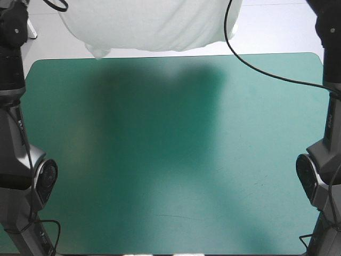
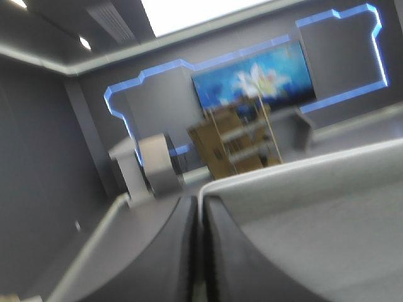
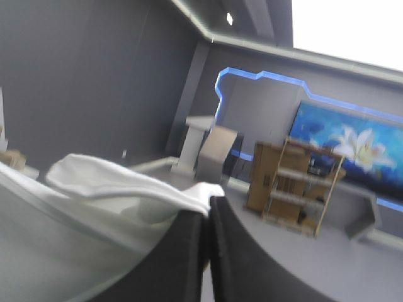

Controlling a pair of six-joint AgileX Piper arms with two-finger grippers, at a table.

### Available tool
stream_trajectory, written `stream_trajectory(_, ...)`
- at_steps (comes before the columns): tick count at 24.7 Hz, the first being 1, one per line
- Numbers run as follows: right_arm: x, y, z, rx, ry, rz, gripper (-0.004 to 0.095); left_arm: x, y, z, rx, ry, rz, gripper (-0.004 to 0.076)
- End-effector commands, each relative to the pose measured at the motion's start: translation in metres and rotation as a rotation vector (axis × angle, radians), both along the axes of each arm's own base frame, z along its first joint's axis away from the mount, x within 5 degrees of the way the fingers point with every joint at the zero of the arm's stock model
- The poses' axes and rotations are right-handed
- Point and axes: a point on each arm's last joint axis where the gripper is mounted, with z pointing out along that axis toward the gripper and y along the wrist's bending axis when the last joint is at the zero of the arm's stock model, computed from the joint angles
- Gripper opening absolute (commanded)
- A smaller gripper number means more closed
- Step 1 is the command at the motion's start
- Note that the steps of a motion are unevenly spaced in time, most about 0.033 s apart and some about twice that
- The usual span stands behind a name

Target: Fold the cloth

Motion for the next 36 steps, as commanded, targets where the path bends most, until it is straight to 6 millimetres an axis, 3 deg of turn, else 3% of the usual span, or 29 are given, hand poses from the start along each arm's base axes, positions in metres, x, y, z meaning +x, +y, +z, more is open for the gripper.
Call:
stream_trajectory(1, 0.022, -0.002, -0.022, -0.023, 0.126, -0.049, -0.0013, 0.020, -0.003, -0.024, -0.015, 0.150, -0.027, 0.0019)
stream_trajectory(2, 0.052, -0.002, -0.053, -0.039, 0.266, -0.060, -0.0013, 0.044, -0.009, -0.055, -0.016, 0.294, -0.051, 0.0019)
stream_trajectory(6, 0.087, 0.001, -0.104, -0.063, 0.486, -0.040, -0.0011, 0.075, -0.018, -0.108, -0.026, 0.530, -0.099, 0.0019)
stream_trajectory(10, 0.100, -0.015, -0.144, -0.080, 0.718, -0.038, -0.0009, 0.090, -0.021, -0.163, -0.004, 0.735, -0.108, 0.0019)
stream_trajectory(13, 0.099, -0.034, -0.169, -0.031, 0.865, -0.008, -0.0007, 0.077, -0.017, -0.193, 0.001, 0.854, -0.145, 0.0019)
stream_trajectory(16, 0.078, -0.048, -0.182, -0.009, 0.944, -0.005, -0.0007, 0.051, -0.012, -0.217, -0.011, 0.923, -0.178, 0.0019)
stream_trajectory(18, 0.054, -0.052, -0.202, -0.027, 1.025, -0.026, -0.0007, 0.021, -0.009, -0.237, 0.005, 0.978, -0.203, 0.0019)
stream_trajectory(21, 0.026, -0.057, -0.221, -0.020, 1.048, -0.076, -0.0008, -0.006, -0.005, -0.255, 0.020, 1.046, -0.194, 0.0019)
stream_trajectory(23, -0.008, -0.068, -0.238, 0.021, 1.082, -0.114, -0.0008, -0.030, -0.003, -0.271, 0.031, 1.108, -0.192, 0.0019)
stream_trajectory(28, -0.063, -0.075, -0.273, 0.040, 1.183, -0.141, -0.0008, -0.067, 0.001, -0.286, 0.067, 1.228, -0.209, 0.0019)
stream_trajectory(36, -0.138, -0.065, -0.312, 0.094, 1.294, -0.132, -0.0007, -0.117, 0.004, -0.304, 0.057, 1.337, -0.235, 0.0019)
